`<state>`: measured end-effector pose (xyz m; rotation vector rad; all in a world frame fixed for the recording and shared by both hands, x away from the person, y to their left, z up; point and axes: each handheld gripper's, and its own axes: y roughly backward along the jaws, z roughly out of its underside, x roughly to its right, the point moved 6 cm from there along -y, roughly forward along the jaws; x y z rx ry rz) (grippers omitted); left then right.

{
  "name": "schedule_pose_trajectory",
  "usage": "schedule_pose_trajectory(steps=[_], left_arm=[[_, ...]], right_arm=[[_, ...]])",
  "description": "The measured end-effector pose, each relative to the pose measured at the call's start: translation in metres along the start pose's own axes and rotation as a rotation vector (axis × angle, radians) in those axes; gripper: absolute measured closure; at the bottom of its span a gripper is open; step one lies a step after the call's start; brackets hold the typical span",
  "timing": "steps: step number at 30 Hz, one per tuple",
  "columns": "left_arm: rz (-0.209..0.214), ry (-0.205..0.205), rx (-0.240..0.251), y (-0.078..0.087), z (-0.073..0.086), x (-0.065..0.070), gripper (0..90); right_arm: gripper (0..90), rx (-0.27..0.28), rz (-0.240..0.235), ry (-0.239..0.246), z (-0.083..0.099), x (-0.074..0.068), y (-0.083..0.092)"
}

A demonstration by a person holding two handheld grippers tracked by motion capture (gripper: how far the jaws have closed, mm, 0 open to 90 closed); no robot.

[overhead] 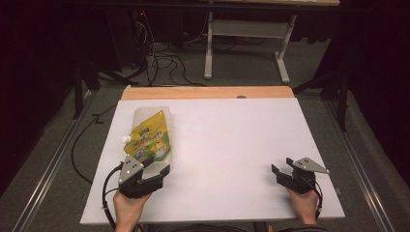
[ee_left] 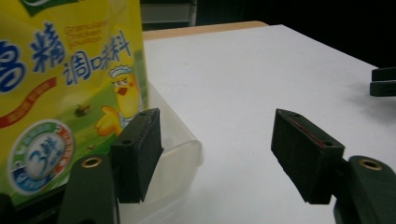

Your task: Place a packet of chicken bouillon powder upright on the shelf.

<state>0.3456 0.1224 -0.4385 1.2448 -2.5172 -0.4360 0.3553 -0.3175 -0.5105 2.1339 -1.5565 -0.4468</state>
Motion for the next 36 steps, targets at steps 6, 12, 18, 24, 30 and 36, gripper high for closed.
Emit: schedule_pose_trajectory(steps=[6,12,18,24,30,36], left_arm=[[0.031,-0.01,0.0,-0.011,-0.003,0.01,33.8],[0.052,-0.017,0.002,-0.018,-0.005,0.016,33.9],[0.072,-0.021,-0.001,-0.025,-0.008,0.023,34.0],[0.085,-0.027,-0.013,-0.033,-0.008,0.028,33.9],[0.1,-0.036,-0.026,-0.041,-0.007,0.033,33.9],[0.122,-0.032,-0.028,-0.05,-0.007,0.039,33.9]], right_arm=[[33.7,0.001,-0.003,0.005,0.0,0.0,0.0],[33.7,-0.003,-0.002,0.004,0.0,0.0,0.0],[33.7,-0.001,0.001,0.008,0.0,0.0,0.0],[33.7,-0.006,0.005,0.003,0.0,0.0,0.0],[33.7,-0.005,0.007,0.002,0.0,0.0,0.0],[33.7,-0.01,0.007,0.0,0.0,0.0,-0.001]])
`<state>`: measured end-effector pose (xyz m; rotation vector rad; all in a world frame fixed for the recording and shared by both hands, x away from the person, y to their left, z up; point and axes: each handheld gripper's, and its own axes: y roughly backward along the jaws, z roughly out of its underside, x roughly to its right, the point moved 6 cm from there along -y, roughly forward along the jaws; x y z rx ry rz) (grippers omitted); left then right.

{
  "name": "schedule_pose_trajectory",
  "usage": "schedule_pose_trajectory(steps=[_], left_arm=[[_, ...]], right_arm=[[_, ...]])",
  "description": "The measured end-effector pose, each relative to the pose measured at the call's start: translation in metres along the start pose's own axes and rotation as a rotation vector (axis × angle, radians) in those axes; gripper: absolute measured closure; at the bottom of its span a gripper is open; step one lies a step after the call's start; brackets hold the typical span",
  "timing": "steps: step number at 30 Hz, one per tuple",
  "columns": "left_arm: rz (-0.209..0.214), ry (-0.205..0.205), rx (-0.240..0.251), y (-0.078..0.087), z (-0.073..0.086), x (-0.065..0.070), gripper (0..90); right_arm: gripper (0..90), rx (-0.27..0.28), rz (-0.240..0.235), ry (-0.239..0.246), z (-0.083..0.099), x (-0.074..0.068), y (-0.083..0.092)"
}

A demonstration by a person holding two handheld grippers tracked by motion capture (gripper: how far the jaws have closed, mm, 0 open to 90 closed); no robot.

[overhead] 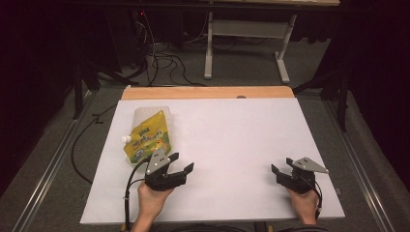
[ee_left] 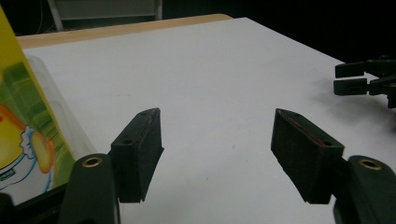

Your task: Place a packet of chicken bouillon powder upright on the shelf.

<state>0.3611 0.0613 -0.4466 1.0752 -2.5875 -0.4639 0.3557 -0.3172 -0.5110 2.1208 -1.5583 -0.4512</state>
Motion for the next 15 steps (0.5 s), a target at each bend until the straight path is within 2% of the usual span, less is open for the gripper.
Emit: schedule_pose_trajectory(steps=[6,11,15], left_arm=[[0.034,0.01,-0.016,-0.009,0.0,0.002,33.9],[0.036,-0.02,-0.036,-0.019,0.001,0.008,34.0],[0.047,-0.019,-0.033,-0.028,0.0,0.012,34.1]], right_arm=[[33.6,0.0,0.0,0.002,0.0,0.0,0.0],[33.6,0.003,0.003,0.003,0.0,0.0,0.0],[33.6,0.0,0.002,0.005,0.0,0.0,0.0]])
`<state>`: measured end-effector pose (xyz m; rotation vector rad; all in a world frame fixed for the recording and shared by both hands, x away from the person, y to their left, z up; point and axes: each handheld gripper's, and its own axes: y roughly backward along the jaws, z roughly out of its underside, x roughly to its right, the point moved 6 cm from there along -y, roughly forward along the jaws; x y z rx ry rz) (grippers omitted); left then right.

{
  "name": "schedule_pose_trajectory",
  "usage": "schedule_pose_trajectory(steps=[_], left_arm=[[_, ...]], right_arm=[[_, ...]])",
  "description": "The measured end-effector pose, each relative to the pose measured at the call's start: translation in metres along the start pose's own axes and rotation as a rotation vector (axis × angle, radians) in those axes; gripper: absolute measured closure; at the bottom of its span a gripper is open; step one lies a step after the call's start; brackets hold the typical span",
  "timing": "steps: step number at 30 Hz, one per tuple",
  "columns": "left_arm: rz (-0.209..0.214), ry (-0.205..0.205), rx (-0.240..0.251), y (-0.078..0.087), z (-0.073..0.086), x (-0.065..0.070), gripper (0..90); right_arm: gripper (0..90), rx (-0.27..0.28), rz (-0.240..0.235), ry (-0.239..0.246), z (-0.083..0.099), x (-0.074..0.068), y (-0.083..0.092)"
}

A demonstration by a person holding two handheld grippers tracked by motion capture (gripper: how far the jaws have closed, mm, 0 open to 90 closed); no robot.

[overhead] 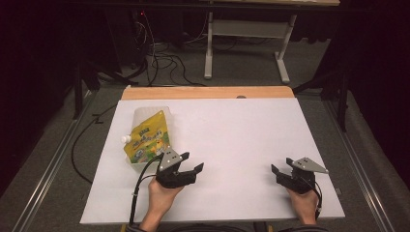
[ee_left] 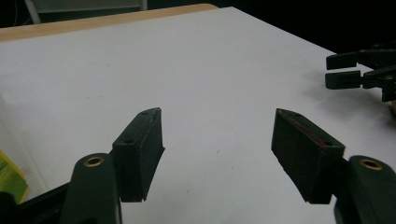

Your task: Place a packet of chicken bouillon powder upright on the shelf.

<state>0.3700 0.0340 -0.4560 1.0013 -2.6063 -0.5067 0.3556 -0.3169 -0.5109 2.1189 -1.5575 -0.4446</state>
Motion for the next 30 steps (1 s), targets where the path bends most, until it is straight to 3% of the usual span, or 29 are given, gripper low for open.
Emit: schedule_pose_trajectory(steps=[20,30], left_arm=[[0.002,0.014,-0.023,-0.036,0.008,0.001,34.2],[-0.03,0.01,-0.036,-0.052,0.015,-0.002,34.1]], right_arm=[[33.6,0.004,0.0,0.0,0.0,0.0,0.0],[33.6,-0.005,0.005,0.004,0.0,0.0,0.0]])
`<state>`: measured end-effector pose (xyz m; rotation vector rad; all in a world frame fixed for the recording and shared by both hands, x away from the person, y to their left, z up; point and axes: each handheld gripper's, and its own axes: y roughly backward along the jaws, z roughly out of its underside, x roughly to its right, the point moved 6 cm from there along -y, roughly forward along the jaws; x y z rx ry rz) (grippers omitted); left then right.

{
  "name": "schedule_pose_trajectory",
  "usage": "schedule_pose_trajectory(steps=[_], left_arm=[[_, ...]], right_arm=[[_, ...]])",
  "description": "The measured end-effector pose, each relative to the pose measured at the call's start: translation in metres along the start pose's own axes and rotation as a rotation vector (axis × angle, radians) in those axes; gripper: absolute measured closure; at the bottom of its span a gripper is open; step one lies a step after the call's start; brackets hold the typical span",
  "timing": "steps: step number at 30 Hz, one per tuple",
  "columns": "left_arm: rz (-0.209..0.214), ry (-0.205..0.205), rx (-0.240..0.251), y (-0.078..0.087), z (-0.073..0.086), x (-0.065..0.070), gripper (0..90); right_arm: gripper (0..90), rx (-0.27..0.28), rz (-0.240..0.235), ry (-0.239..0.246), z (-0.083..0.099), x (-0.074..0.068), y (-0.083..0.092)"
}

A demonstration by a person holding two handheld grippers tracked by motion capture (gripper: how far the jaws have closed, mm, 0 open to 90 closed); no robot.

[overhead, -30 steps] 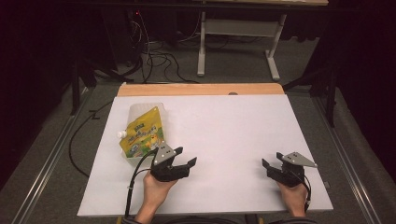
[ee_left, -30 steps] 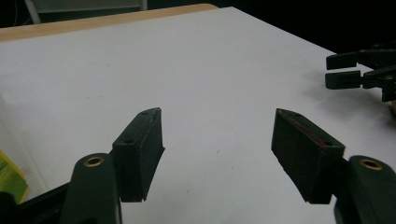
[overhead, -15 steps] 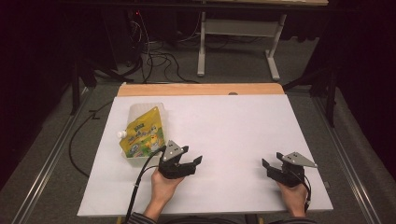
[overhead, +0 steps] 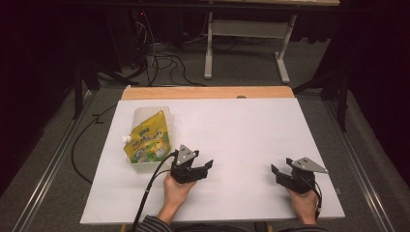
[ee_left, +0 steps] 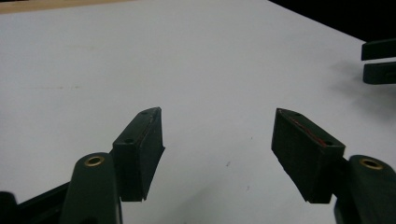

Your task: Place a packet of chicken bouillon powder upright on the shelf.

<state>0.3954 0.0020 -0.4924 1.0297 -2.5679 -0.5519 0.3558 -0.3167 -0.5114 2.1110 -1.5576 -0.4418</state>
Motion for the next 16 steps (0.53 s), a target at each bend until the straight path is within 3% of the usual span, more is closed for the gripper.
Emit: schedule_pose_trajectory(steps=[10,16], left_arm=[[-0.057,-0.034,-0.073,-0.016,0.016,-0.002,33.5],[-0.065,-0.033,-0.061,-0.015,0.015,-0.002,34.1]], right_arm=[[33.5,-0.008,0.001,0.003,0.0,0.0,-0.001],[33.5,-0.008,0.001,-0.006,0.0,0.0,-0.001]])
